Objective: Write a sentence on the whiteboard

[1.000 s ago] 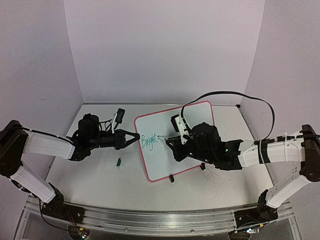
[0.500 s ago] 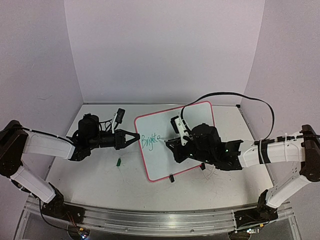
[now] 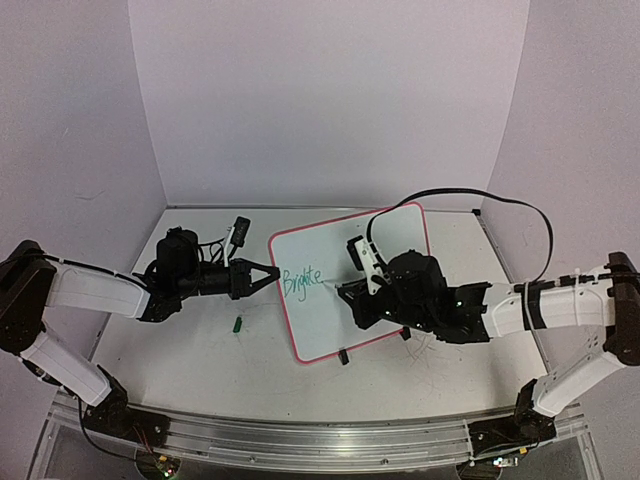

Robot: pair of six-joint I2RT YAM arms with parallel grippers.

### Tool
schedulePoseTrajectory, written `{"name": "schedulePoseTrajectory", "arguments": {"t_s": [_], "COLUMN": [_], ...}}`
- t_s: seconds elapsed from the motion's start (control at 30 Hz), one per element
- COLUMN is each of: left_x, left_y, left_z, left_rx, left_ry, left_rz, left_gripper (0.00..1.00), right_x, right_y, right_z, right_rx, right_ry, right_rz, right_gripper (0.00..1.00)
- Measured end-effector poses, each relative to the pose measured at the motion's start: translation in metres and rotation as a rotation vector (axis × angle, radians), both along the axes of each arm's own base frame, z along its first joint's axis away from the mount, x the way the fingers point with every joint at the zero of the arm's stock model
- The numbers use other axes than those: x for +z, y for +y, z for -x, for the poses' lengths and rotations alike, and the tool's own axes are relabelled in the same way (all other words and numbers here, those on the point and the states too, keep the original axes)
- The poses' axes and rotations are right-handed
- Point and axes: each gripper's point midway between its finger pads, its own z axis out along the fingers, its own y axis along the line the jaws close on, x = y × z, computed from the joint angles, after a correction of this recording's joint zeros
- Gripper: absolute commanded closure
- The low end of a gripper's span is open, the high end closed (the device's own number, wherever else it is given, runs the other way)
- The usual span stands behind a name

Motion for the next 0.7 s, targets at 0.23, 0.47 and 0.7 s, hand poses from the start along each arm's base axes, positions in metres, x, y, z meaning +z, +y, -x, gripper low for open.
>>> {"name": "schedulePoseTrajectory", "arguments": {"t_s": [0.23, 0.47, 0.7], "left_x": [0.000, 0.000, 0.001], "left_y": [0.000, 0.000, 0.000], "left_z": [0.000, 0.000, 0.000], "left_rx": [-0.001, -0.001, -0.002], "left_ry": [-0.001, -0.001, -0.003], "left_rz": [0.000, 0.001, 0.001], "left_gripper": [1.00, 1.00, 1.00], "right_x": [0.025, 0.026, 0.023], "right_y": [-0.007, -0.003, -0.002], "right_z": [0.002, -0.002, -0.005], "right_rx": [0.008, 0.012, 0.006], "right_ry": [-0.056, -0.074, -0.075], "right_rz": [-0.049, -0.049, -0.037], "right_gripper": [1.00, 1.00, 1.00]}}
